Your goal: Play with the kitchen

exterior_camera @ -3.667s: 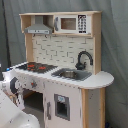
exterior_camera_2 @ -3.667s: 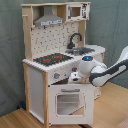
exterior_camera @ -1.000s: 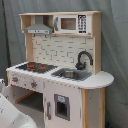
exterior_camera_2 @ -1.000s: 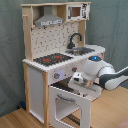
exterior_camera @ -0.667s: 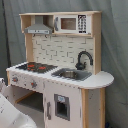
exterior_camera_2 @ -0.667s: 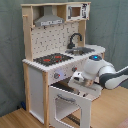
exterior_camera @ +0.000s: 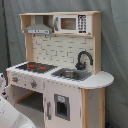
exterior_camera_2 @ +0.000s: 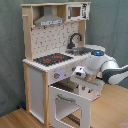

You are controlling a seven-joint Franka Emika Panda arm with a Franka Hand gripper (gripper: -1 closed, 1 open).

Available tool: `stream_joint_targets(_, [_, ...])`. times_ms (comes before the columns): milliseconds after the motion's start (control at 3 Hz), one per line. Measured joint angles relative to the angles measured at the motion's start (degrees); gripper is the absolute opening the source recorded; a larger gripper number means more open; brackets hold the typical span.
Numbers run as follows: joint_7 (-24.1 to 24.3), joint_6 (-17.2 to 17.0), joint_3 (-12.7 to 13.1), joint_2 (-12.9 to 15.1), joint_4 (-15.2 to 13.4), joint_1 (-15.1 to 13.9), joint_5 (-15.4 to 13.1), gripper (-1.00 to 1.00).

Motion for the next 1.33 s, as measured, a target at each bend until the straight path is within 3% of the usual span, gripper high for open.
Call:
stream_joint_targets(333, [1.6,-2.6,-2.6,-0.8,-0.1,2.4,-3.9,1.00])
stream_joint_targets(667, [2.3,-5.5,-4.2,-2.8,-0.1,2.9,-8.4,1.00])
stream_joint_targets(1333, [2.3,-12.9,-7.0,-8.9,0.2,2.9,-15.9,1.00])
